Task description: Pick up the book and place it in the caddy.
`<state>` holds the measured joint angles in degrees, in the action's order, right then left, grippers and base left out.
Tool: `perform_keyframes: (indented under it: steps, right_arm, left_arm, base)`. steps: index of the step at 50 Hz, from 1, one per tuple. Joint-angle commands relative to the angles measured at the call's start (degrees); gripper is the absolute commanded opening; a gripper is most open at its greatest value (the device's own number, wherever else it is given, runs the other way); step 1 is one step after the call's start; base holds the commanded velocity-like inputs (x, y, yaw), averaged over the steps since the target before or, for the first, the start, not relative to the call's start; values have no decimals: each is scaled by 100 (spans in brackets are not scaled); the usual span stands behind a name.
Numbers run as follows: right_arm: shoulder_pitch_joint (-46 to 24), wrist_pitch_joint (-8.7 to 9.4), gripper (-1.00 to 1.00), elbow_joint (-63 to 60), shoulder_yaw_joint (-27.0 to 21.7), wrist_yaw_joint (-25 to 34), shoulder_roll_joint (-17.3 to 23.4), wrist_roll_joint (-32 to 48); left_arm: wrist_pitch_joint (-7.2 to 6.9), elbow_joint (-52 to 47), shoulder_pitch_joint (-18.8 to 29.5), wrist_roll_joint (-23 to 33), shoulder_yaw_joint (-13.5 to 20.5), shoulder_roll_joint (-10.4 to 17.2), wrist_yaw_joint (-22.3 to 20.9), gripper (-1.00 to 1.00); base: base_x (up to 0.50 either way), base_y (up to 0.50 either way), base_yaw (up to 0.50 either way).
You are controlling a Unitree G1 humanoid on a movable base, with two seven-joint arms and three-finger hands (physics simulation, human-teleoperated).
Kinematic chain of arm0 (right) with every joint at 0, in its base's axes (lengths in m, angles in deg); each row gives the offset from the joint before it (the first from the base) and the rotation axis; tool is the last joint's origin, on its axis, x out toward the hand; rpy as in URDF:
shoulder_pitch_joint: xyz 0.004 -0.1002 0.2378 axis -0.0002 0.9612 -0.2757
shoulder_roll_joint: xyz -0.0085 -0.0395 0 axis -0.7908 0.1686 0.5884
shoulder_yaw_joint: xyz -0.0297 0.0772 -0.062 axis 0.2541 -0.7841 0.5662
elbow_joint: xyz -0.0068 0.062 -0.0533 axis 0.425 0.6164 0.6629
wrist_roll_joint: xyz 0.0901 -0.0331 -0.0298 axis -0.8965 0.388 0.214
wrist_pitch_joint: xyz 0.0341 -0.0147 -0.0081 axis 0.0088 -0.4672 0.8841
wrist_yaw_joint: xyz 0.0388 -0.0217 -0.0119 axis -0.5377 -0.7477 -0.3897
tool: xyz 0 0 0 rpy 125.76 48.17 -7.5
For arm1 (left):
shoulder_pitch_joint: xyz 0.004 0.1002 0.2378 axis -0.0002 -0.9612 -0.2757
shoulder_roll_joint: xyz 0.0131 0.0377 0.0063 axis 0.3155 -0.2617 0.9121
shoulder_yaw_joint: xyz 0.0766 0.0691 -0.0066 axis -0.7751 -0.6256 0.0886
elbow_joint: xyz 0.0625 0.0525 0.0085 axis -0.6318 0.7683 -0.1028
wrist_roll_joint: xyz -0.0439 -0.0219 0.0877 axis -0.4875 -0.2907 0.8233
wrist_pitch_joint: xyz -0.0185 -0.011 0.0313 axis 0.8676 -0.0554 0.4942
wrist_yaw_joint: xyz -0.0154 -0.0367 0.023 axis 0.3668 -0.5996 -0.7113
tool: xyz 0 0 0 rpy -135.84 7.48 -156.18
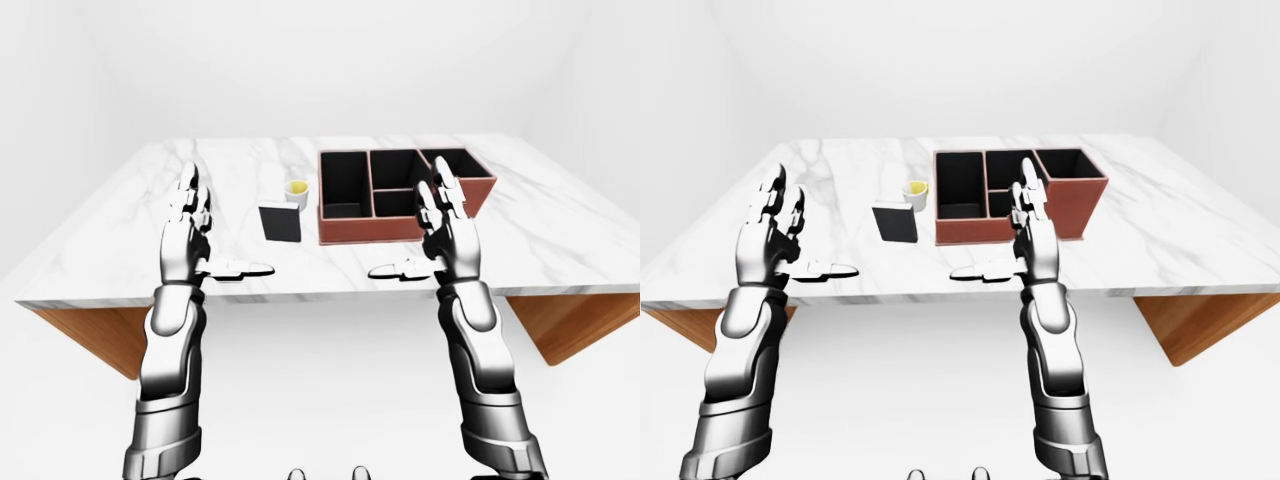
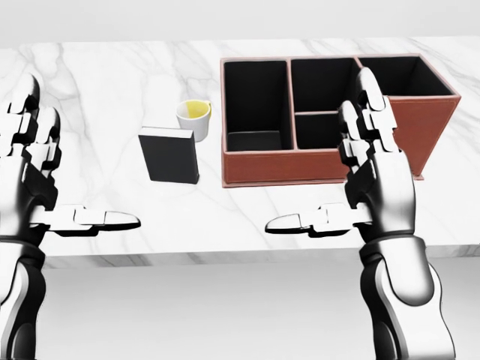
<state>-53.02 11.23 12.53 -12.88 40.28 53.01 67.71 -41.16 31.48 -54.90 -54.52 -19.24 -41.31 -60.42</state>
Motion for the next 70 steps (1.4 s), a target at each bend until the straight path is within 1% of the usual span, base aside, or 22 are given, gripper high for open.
perform_keyframes:
  steps: [1, 8, 36, 44, 46, 60, 70]
  right_arm:
    - [-85, 0, 100, -250, -23, 24, 28, -103]
    - [-34, 0, 100, -279, -36, 73, 46, -98]
    - [2, 0, 100, -191, -6, 122, 0, -62]
    - [42, 0, 100, -131, 2, 93, 3, -33]
    - [20, 0, 100, -105, -31, 18, -16, -29]
    - [15, 0, 100, -82, 16, 85, 6, -21]
    - [75, 0, 100, -75, 26, 150, -6, 42]
  left_arm:
    - [0, -632, -199, -42, 255, 132, -56, 100]
    - [0, -882, -294, -84, 391, 157, -79, 100]
    - [0, -956, -420, -100, 395, 104, -79, 100]
    - [0, -925, -443, -101, 407, 101, -83, 100]
    - [0, -918, -446, -104, 414, 101, -80, 100]
    - [0, -907, -479, -98, 406, 85, -75, 100]
    - [0, -891, -507, -107, 407, 76, -83, 100]
  base:
    - [50, 14, 0]
    - [50, 15, 0]
    - [50, 22, 0]
    - [49, 0, 0]
    - [0, 0, 0]
    - [0, 0, 0]
    - [46, -2, 0]
